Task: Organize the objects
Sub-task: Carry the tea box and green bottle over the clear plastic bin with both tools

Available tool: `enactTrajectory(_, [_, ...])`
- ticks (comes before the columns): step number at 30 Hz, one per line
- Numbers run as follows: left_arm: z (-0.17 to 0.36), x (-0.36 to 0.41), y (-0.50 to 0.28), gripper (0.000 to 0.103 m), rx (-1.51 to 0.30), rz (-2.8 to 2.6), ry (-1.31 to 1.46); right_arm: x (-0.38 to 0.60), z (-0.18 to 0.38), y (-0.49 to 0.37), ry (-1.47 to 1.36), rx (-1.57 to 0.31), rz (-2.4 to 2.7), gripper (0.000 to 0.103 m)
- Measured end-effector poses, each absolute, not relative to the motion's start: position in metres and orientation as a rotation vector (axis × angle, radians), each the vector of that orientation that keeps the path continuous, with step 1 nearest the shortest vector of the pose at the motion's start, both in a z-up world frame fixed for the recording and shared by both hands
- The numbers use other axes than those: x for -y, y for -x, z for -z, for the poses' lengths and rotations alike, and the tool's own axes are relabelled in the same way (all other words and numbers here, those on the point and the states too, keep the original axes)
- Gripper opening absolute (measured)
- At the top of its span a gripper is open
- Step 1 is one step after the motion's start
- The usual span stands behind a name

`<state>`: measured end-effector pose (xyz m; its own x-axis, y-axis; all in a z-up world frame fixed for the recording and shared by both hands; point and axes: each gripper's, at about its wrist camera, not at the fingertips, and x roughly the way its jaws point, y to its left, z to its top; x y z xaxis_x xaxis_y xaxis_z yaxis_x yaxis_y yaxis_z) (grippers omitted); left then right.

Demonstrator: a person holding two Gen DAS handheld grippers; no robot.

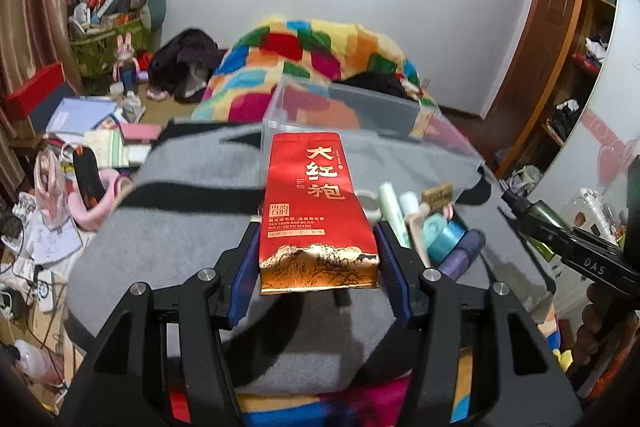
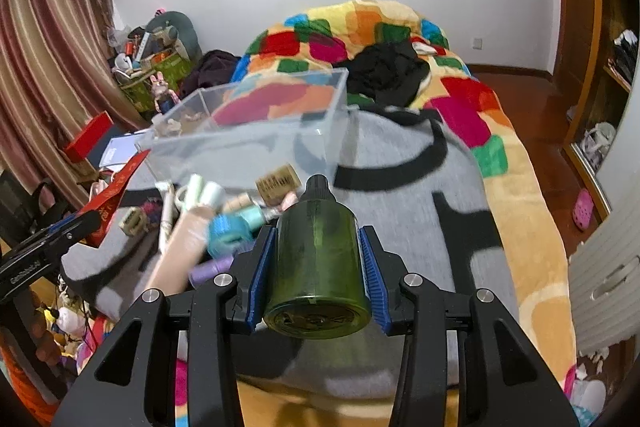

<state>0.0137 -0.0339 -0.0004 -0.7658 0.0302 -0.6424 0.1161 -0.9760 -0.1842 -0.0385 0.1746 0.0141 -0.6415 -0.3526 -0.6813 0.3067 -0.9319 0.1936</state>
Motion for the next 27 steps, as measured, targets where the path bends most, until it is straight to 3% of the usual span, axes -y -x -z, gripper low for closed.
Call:
enactTrajectory(13, [-0.019,0.04,0.041,0.055,-0.303,2.942,-1.044,-0.137,-0.051,0.088,-0.953,0.039,2.531,0.038])
enactTrajectory(27, [-0.003,0.035,0.134,0.055,-0.213,2.914,-1.316,-0.097,-0.017,0.174,-1.166,0.02,2.418,0.038])
